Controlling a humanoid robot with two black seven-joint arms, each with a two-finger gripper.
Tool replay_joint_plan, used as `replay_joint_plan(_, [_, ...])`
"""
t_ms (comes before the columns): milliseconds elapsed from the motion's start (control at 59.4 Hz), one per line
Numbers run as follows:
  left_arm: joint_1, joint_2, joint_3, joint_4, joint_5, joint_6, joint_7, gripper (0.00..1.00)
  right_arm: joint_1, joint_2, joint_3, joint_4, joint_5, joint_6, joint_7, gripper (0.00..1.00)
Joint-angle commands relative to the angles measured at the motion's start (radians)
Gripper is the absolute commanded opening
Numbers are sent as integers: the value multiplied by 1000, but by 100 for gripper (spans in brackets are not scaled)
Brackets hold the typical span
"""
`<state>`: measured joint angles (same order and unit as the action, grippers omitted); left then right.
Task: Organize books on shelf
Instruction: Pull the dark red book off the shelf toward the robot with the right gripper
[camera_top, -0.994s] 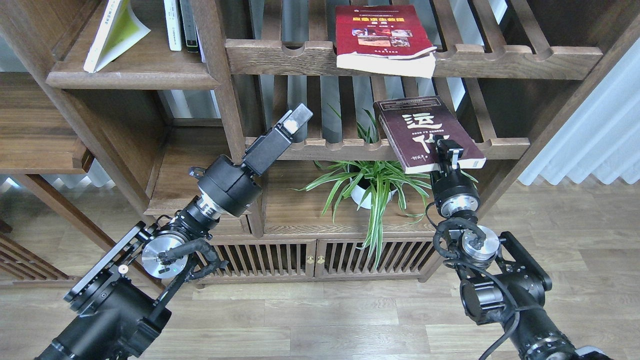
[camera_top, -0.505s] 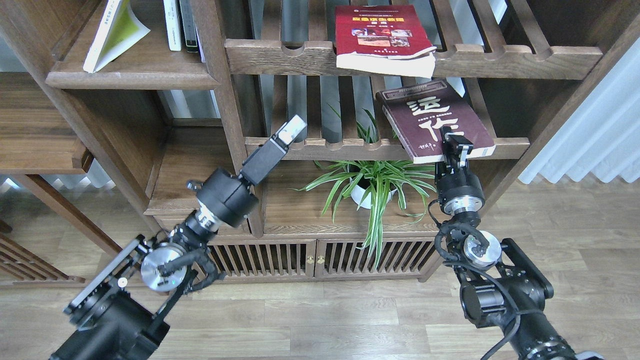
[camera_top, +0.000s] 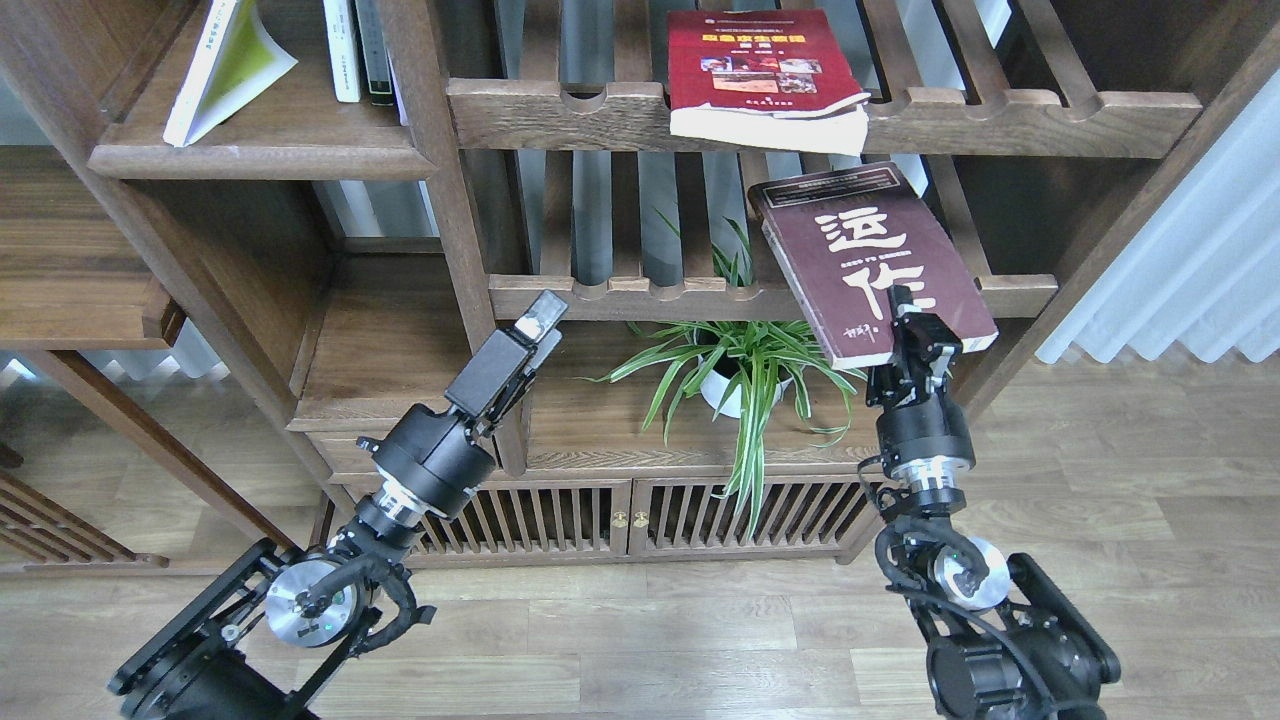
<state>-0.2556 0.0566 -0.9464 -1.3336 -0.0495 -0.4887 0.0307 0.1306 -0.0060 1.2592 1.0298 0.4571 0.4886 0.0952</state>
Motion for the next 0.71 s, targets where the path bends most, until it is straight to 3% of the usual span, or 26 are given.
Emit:
replay_joint_plan(0, [9, 28, 2, 5, -50, 0, 0, 97, -20, 0, -52, 16, 0, 0, 0, 3])
replay_joint_plan(303, [47, 117, 6, 5, -138, 0, 0, 98, -58, -2, -164, 88, -2, 0, 1, 3])
replay_joint_plan(691, [81, 127, 8, 30, -164, 0, 0, 98, -55, 6, -353, 156, -12, 0, 6, 3])
